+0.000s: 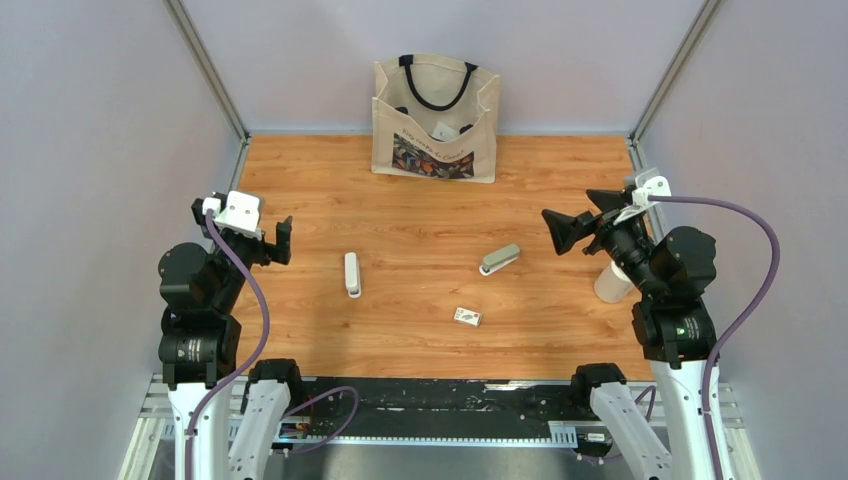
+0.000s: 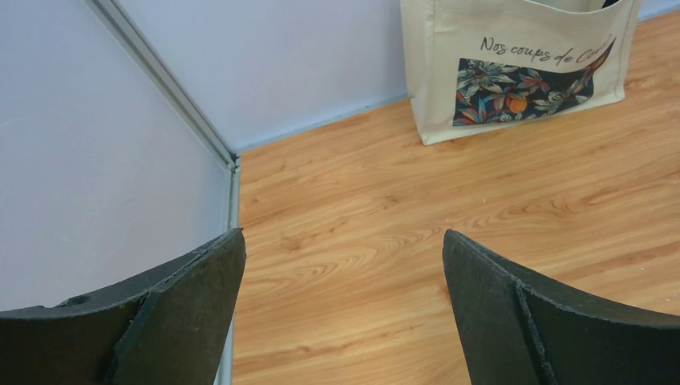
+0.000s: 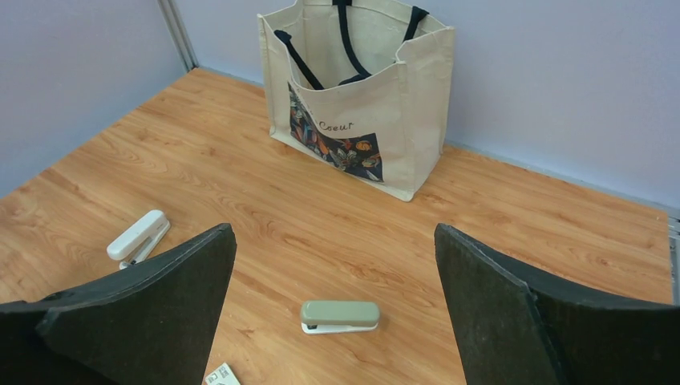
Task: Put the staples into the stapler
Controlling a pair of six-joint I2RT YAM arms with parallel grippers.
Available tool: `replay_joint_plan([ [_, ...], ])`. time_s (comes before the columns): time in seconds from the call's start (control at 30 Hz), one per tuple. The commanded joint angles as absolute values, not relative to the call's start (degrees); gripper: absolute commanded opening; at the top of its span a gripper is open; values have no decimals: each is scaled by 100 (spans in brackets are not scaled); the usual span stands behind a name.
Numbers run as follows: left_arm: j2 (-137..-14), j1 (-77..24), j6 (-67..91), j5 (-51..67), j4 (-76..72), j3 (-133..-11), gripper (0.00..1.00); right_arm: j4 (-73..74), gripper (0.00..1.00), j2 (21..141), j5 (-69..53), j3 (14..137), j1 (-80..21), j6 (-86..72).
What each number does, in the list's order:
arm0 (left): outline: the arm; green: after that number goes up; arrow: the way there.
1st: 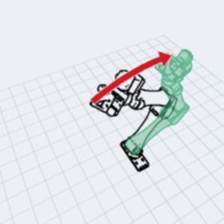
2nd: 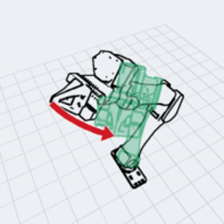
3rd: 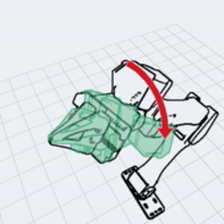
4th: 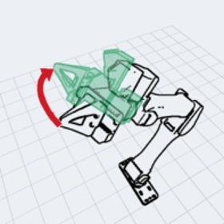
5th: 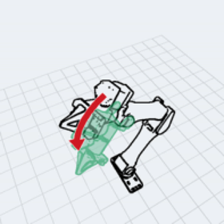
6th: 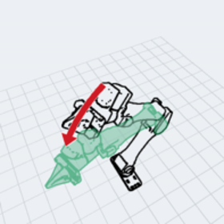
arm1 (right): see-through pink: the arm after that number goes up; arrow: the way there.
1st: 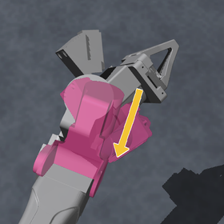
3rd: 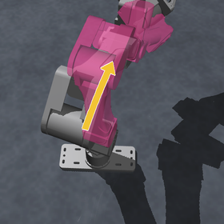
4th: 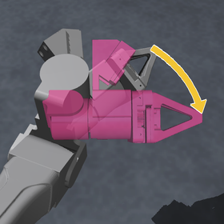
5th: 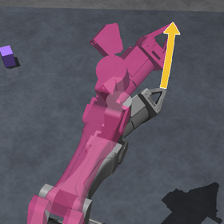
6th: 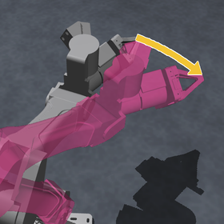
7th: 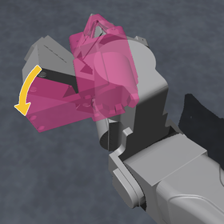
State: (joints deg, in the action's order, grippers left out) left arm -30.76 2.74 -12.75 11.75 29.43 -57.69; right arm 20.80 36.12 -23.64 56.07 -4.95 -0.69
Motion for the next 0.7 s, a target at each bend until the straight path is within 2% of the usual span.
replay_joint_plan([
  [0.0,-3103,325,-1274,1414,2865,-5739,100,2013,100,3577,-2488,5616,-536,-264],
  [0.17,-3111,334,-1467,2020,2962,-5722,100,2039,100,3551,-2873,5345,-536,675],
  [0.4,-3023,334,-1793,2636,3059,-5537,100,2127,100,3542,-3910,5142,-536,1089],
  [0.67,-3453,325,-2135,3321,3681,-5809,100,2416,100,4208,-3779,5237,-545,1221],
])
